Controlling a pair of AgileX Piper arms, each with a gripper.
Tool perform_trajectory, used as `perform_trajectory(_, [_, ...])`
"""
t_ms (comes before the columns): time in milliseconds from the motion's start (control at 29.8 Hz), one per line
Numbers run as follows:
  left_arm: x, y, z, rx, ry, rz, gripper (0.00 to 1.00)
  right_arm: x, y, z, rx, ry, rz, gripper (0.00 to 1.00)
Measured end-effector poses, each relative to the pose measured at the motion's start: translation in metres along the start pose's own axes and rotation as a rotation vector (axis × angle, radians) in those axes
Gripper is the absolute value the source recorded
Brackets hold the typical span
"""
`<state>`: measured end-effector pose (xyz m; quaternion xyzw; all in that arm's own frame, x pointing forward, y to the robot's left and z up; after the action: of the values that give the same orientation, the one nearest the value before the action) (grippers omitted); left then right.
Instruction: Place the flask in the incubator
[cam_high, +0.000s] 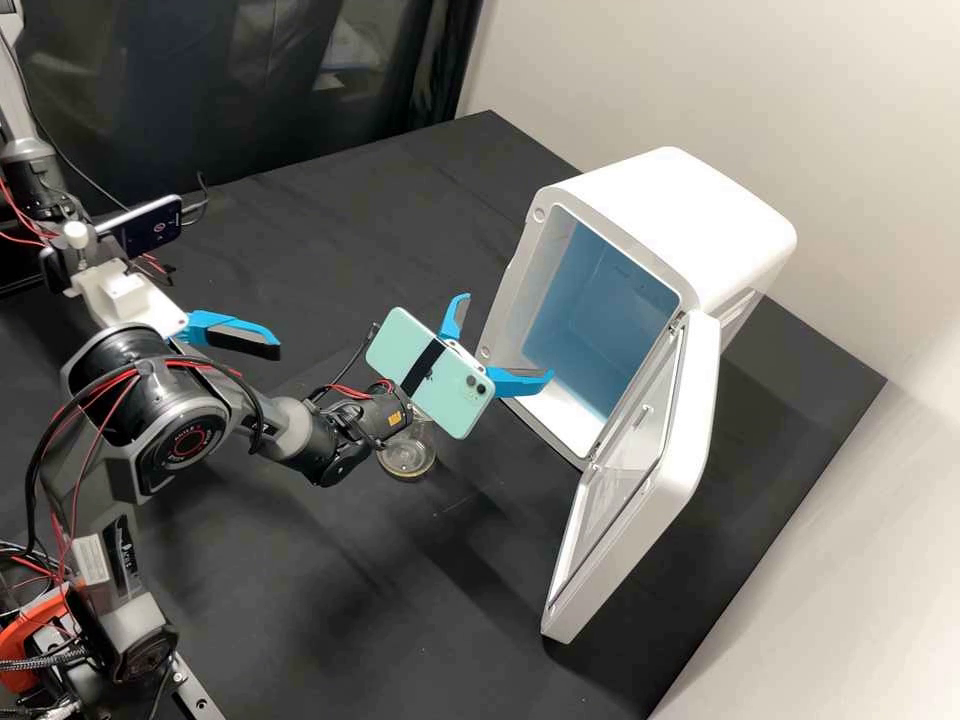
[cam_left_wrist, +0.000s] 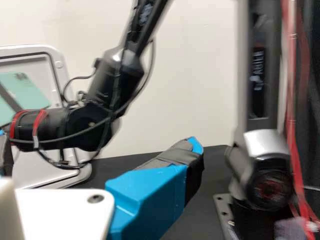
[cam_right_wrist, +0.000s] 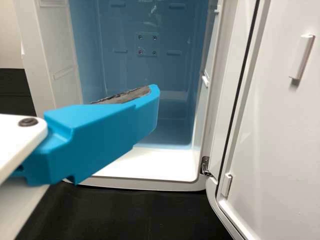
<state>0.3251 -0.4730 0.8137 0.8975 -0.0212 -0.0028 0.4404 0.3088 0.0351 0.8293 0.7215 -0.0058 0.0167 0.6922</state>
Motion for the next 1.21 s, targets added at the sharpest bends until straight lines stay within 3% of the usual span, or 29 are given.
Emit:
perform_trajectory(168, [0.013,-0.0022,-0.016,0.002,0.050,-0.001,1.00,0.000,0.000,0.000,0.000,0.000,0.000,1.00])
perform_trajectory(470, [0.015,-0.0064,-0.028,0.003,0.085,-0.019,1.00,0.000,0.000,0.000,0.000,0.000,0.000,1.00])
perform_trajectory(1107, [0.020,-0.0343,-0.068,0.002,0.201,-0.101,1.00,0.000,0.000,0.000,0.000,0.000,0.000,1.00])
perform_trajectory(1207, [0.020,-0.0348,-0.069,0.002,0.203,-0.104,1.00,0.000,0.000,0.000,0.000,0.000,0.000,1.00])
